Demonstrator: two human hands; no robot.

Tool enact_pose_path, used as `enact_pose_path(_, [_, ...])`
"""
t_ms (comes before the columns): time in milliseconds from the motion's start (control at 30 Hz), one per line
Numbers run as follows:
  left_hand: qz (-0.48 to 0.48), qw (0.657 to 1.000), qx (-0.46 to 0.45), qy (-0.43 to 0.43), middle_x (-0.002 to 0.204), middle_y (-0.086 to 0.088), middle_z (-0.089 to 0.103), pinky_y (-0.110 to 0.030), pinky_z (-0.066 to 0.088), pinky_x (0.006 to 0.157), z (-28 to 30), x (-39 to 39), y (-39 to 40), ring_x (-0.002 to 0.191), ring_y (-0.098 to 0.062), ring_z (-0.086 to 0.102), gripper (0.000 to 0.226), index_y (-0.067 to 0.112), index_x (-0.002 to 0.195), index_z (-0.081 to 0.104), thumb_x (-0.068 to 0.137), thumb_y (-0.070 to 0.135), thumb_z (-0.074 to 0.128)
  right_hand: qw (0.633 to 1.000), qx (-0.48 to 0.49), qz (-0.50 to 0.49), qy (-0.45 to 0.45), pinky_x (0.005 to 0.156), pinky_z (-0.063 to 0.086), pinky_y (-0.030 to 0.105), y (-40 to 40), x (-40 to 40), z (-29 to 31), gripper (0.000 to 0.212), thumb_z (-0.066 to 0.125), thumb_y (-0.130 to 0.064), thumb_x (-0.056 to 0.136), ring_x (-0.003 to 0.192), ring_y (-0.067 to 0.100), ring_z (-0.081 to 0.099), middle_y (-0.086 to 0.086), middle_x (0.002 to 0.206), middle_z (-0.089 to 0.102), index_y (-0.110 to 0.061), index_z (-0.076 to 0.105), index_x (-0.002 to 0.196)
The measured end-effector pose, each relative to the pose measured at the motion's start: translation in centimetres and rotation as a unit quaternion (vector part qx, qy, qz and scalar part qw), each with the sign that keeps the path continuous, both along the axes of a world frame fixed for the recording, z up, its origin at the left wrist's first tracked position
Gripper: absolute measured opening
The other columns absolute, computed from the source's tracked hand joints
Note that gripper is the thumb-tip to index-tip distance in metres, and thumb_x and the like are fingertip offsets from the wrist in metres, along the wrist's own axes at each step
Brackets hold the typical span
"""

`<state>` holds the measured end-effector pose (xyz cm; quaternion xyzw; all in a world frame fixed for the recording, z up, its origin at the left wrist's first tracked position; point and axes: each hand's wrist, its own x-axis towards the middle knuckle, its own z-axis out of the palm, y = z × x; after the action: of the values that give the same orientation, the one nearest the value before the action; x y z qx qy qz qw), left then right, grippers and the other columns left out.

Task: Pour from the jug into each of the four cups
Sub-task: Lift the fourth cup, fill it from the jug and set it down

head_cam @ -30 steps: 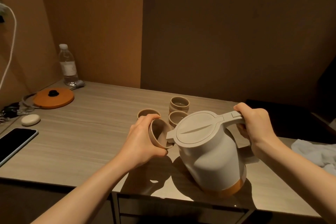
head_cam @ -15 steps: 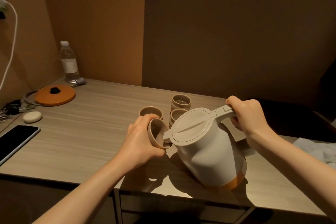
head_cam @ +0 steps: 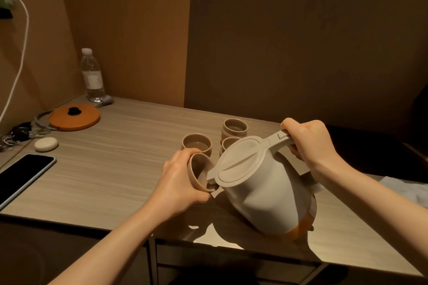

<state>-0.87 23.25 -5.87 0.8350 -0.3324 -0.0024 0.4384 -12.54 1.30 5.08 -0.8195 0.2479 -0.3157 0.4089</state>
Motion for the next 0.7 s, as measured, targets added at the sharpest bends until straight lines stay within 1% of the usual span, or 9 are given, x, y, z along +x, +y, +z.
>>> enact_pose_path(233, [-0.001,1.000,-0.006,0.005,0.121,0.015,0.047,-0.026,0.043,0.087,-0.5,0.1,0.4,0.117,-0.013,0.044,0.089,0.038,0.123,0.043,0.048,0.026,0.089,1.000,-0.008,0.003,0.014,0.063,0.039,0.043,0.4,0.6,0.2,0.045,0.053,-0.033,0.077,0.053,0.023,0.045,0.004,0.041,0.047,-0.017,0.052,0.035])
enact_pose_path(400, [-0.002,1.000,-0.011,0.006,0.121,0.015,0.048,-0.030,0.046,0.091,-0.8,0.2,0.5,0.117,-0.013,0.045,0.088,0.039,0.121,0.043,0.047,0.029,0.090,1.000,-0.016,0.005,0.008,0.063,0.038,0.042,0.7,0.9,0.3,0.051,0.055,-0.027,0.084,0.053,0.023,0.045,0.006,0.044,0.047,-0.016,0.051,0.035])
enact_pose_path(533, [-0.003,1.000,-0.016,0.010,0.121,0.016,0.049,-0.032,0.047,0.092,-1.1,0.3,0.6,0.117,-0.013,0.045,0.087,0.040,0.120,0.043,0.046,0.031,0.089,1.000,-0.023,0.010,0.014,0.062,0.038,0.041,0.9,1.1,0.3,0.054,0.055,-0.027,0.084,0.051,0.021,0.043,0.000,0.039,0.045,-0.018,0.052,0.031])
enact_pose_path(700, [-0.003,1.000,-0.021,0.014,0.120,0.016,0.050,-0.032,0.047,0.092,-1.2,0.2,0.8,0.117,-0.013,0.046,0.088,0.040,0.120,0.043,0.046,0.032,0.089,0.999,-0.027,0.011,0.025,0.063,0.039,0.043,1.0,1.3,0.3,0.049,0.054,-0.031,0.081,0.051,0.022,0.044,0.000,0.039,0.046,-0.019,0.054,0.034])
